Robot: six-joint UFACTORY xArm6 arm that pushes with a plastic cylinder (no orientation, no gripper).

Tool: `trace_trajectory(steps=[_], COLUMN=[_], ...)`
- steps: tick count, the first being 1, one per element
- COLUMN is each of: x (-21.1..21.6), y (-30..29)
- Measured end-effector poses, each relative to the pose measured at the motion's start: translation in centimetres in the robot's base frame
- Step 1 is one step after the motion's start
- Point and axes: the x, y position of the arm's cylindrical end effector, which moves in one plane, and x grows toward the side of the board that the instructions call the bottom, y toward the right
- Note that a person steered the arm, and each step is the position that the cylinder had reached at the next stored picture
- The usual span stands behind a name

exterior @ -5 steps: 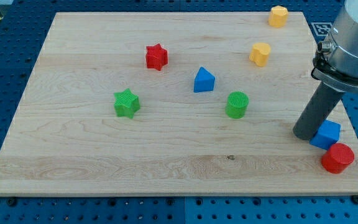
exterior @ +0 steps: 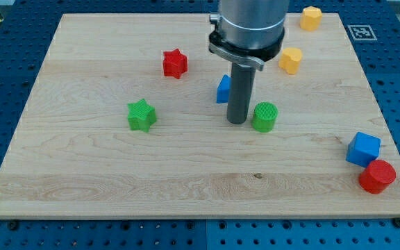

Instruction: Move the green circle to the blue cube

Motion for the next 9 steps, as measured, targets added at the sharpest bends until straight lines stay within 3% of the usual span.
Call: trace_trajectory(steps=[2,9], x=[1.5,0.1], y=[3.7,5.6])
